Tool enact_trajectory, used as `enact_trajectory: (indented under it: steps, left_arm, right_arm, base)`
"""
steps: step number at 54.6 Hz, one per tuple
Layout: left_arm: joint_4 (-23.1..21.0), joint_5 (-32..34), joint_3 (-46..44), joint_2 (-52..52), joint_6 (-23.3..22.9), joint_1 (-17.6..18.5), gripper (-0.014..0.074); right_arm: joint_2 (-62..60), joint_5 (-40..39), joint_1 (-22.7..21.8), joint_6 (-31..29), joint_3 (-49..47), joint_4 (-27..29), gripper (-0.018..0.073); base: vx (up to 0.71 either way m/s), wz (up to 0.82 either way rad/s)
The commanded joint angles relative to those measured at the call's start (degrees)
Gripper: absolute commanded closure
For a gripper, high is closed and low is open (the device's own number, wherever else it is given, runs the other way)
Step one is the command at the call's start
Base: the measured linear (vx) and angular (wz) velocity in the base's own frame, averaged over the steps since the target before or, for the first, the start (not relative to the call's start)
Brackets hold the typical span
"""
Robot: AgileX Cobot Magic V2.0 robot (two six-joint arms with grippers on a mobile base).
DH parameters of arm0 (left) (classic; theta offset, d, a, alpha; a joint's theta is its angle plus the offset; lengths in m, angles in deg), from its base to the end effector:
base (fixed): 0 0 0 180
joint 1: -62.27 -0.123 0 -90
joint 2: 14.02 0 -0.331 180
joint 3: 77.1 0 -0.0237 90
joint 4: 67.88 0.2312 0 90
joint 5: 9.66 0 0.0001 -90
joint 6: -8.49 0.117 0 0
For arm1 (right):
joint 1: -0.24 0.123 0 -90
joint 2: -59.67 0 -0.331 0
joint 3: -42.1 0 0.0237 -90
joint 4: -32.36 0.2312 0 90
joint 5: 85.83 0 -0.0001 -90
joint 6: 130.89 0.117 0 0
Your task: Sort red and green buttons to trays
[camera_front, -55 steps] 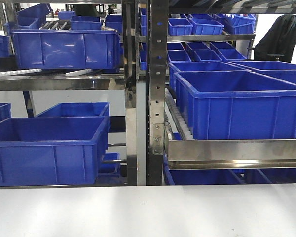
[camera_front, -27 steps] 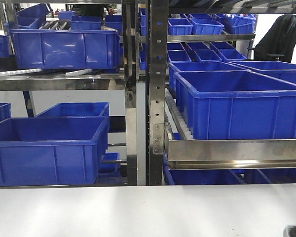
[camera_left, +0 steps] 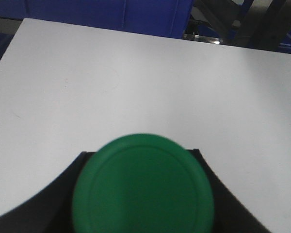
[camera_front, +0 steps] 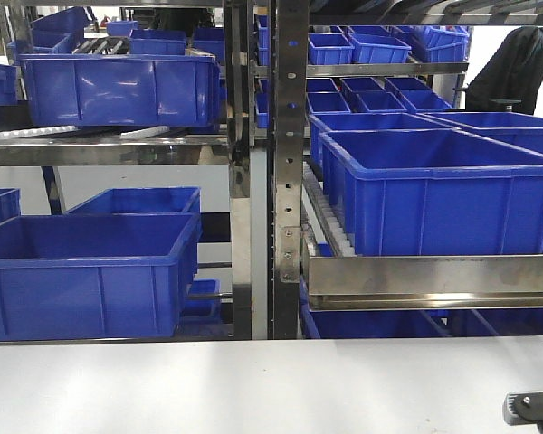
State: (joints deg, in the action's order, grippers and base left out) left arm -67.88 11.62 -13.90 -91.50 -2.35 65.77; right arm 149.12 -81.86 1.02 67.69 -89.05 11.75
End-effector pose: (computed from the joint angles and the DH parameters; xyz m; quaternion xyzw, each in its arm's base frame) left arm 0.1946 -0.0119 0.2248 -0.0553 0.8616 -0.0630 0.5006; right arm 0.2402 0.0004 0.2049 -0.0188 0.9453 -0.0149 0.3253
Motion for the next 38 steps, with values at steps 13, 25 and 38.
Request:
enact_trajectory:
  steps: [13, 25, 38]
  left_arm:
    - [-0.3, 4.5, -1.1, 1.2, 0.0, 0.1, 0.0599]
    - [-0.3, 4.5, -1.1, 1.2, 0.0, 0.1, 0.0599]
    - [-0.3, 4.5, -1.1, 1.2, 0.0, 0.1, 0.0599]
  right_arm:
    - [4.6, -6.2, -2.7, 0.3, -1.7, -1.0, 0.0001]
    - [6.3, -8.3, -5.8, 0.0, -1.7, -0.7, 0.0002]
    - [6.7, -10.3, -5.8, -0.1, -1.7, -0.6, 0.0002]
  base:
    - [0.00, 0.00]
    - [0.00, 0.00]
    - [0.00, 0.00]
